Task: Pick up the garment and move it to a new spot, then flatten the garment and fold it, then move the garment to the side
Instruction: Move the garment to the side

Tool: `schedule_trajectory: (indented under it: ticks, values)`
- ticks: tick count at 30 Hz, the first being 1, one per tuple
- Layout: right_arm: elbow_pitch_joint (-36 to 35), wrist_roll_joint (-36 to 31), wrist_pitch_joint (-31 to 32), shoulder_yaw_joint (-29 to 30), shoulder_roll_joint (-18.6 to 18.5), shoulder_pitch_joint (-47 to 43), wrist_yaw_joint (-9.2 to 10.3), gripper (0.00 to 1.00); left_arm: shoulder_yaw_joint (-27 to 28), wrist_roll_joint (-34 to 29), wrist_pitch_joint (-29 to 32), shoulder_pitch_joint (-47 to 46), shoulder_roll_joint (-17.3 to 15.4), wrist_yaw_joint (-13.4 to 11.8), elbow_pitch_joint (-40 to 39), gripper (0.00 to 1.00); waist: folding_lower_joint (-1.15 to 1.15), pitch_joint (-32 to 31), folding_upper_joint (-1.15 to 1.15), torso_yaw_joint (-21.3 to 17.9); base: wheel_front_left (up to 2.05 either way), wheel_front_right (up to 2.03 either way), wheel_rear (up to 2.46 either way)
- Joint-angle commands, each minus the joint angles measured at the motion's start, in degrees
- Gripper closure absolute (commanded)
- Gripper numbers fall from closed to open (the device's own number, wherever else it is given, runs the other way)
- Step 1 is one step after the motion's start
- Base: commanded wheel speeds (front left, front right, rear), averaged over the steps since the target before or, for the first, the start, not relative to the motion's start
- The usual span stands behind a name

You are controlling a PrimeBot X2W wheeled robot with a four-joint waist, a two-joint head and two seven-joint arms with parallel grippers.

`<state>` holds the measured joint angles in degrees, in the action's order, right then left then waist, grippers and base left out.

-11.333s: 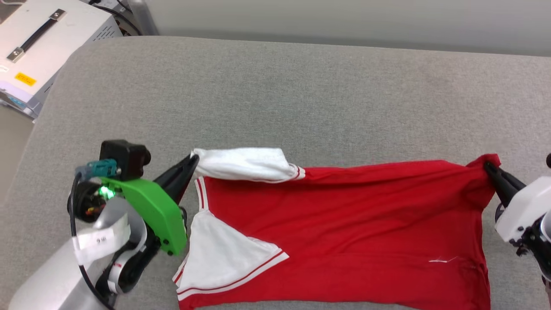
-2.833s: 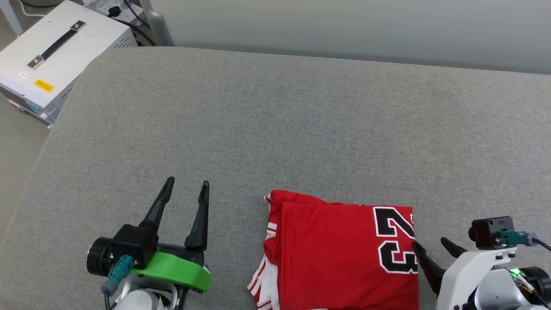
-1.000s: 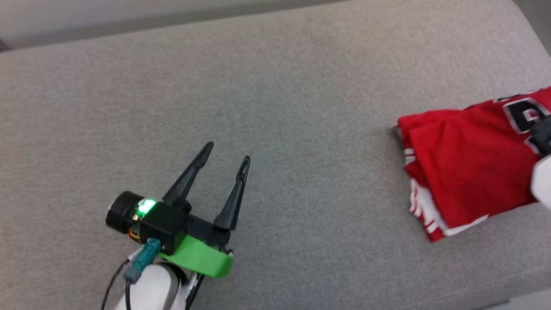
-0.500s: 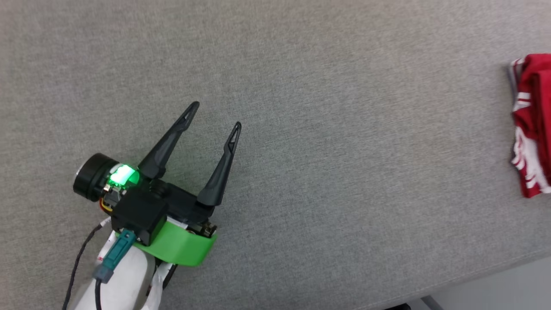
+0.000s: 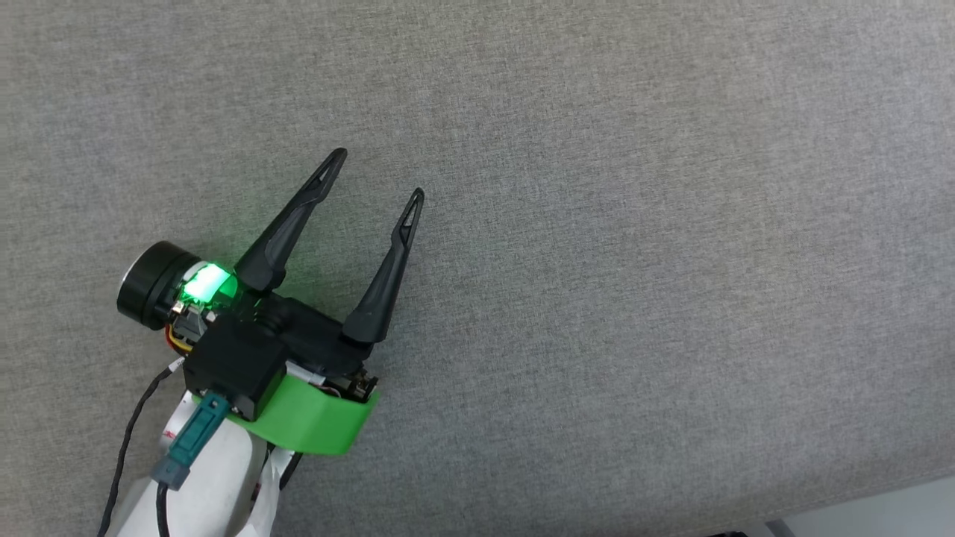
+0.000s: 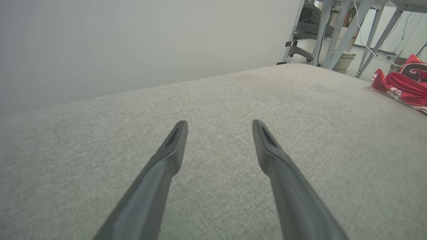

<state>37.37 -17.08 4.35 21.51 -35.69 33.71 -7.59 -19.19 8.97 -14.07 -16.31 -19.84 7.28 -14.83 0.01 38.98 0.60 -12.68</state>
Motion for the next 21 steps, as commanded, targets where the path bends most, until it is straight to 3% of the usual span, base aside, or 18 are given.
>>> schedule_trajectory:
  ticks: [1,10,21]
  values:
    - [0.7,-0.8,-0.9,0.5,0.2,1.4,0.1,0.0,-0.1,0.0,-0.2,-0.8,0.3,-0.3,0.5,0.0,-0.01,-1.5,-0.6,0.2,0.0,0.0,0.0]
    - [0.1,0.7,-6.9,-2.2,1.2,4.4,0.1,0.0,-0.3,1.5,-0.8,0.4,3.0,-0.9,5.2,0.0,-0.01,-10.5,-0.6,1.4,0.0,0.0,0.0]
    - [-18.2,15.7,-9.3,-12.4,8.4,-2.3,0.1,0.0,4.5,2.8,-0.9,6.3,7.0,-3.1,10.8,0.0,-0.01,-23.2,-0.6,5.5,0.0,0.0,0.0]
